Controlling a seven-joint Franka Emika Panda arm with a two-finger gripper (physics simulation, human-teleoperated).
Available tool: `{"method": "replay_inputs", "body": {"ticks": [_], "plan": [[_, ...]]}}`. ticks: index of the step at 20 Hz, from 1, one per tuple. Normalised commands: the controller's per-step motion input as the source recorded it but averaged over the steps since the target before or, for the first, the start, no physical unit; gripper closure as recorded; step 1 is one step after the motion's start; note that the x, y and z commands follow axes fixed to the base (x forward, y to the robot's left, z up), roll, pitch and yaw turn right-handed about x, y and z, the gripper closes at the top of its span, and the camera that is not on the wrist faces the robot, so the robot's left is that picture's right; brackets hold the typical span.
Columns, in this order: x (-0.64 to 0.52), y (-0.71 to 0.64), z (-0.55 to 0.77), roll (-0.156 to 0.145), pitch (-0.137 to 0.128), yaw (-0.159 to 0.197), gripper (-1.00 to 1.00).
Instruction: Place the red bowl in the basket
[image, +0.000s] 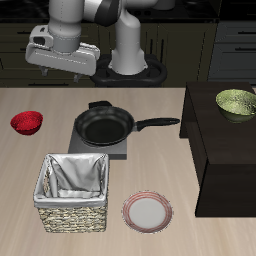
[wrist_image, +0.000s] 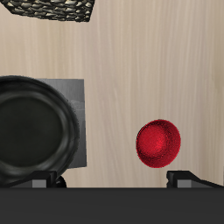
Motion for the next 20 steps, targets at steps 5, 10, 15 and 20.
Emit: {"method": "replay_inputs", "body": {"ticks": [5, 10, 15, 20], "plan": [[-0.12, -0.34, -0.05, -0.012, 0.0, -0.011, -1.0], [-0.06, -0.42, -0.13, -0.03, 0.018, -0.001, -1.0], [0.02, -0.36, -0.06, -0.042, 0.012, -0.022, -1.0], [0.02, -0.16, -0.01, -0.018, 0.0, 0.001, -1.0]]}}
